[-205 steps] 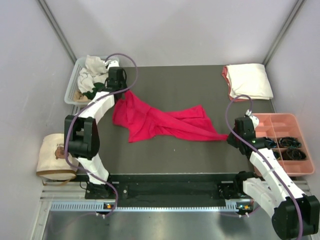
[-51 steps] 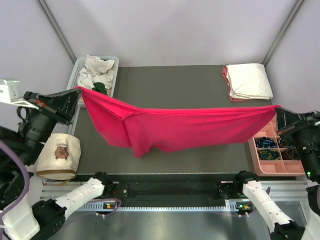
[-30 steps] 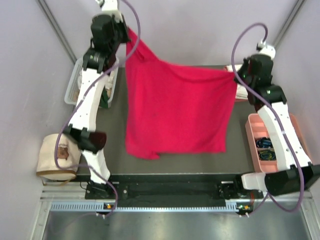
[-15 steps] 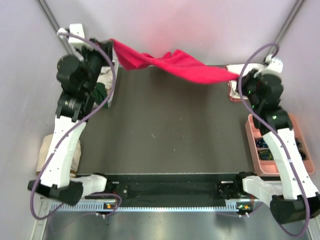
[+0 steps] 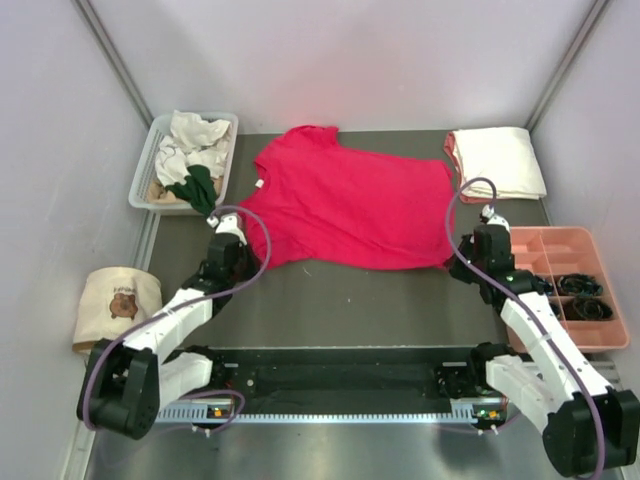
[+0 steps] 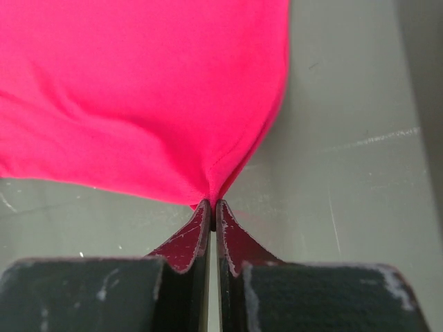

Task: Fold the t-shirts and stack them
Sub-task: Flatten out the tshirt

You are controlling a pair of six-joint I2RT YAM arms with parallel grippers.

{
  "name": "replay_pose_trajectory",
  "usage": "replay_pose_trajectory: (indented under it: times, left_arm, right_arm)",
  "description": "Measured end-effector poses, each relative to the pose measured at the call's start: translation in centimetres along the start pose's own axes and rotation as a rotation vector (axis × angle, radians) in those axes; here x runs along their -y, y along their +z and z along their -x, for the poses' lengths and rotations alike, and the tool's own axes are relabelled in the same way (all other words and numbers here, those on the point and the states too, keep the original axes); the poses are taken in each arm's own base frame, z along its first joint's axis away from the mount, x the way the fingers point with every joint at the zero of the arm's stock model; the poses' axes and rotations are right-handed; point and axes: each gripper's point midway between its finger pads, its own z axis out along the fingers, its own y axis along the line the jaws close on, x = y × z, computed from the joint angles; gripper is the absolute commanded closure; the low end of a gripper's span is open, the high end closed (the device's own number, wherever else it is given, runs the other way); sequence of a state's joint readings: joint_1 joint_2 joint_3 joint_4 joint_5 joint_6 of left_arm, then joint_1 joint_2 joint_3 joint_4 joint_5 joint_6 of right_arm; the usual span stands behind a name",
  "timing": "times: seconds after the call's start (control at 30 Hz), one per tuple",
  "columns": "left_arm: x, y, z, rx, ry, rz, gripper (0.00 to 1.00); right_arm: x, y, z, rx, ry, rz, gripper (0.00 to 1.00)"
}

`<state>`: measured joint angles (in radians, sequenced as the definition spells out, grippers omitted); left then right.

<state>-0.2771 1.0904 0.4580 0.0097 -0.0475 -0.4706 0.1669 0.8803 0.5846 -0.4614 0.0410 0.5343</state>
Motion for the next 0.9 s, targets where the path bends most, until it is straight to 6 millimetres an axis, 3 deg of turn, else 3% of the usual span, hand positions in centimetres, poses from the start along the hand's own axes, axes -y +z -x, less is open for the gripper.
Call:
replay_pose_trajectory:
  times: [0.07,0.23,0.47,0.77,0.9]
  left_arm:
    - [-0.3,-0.6,-0.3,0.013,-0.012,0.006,1.00]
    - [0.1,-1.6,1.5,0.091,-0.032,-0.010,1.00]
    - [-1.6,-2.9,1.2,0.092,-0.076,0.083,1.00]
    - [-2.7,-6.8,6.6,0.247,-0.103,0.212,1.00]
    - [-3.2,-7.1,6.5,0.240,-0.101,0.240,1.00]
  right_arm:
    - [-0.2,-0.7,0.2,0.019,0.002,0.014,1.00]
    - [0.3,-1.3,-0.5,-0.005,0.002,0.000,1.00]
    - [1.1,-1.5,-1.8,-0.052,0.034,-0.040,1.00]
    - [4.0,-1.2,-3.6,-0.068,0.110,-0.182,1.00]
    - [4.4,-1.4,-3.4,-0.048,0.133,-0.208,1.00]
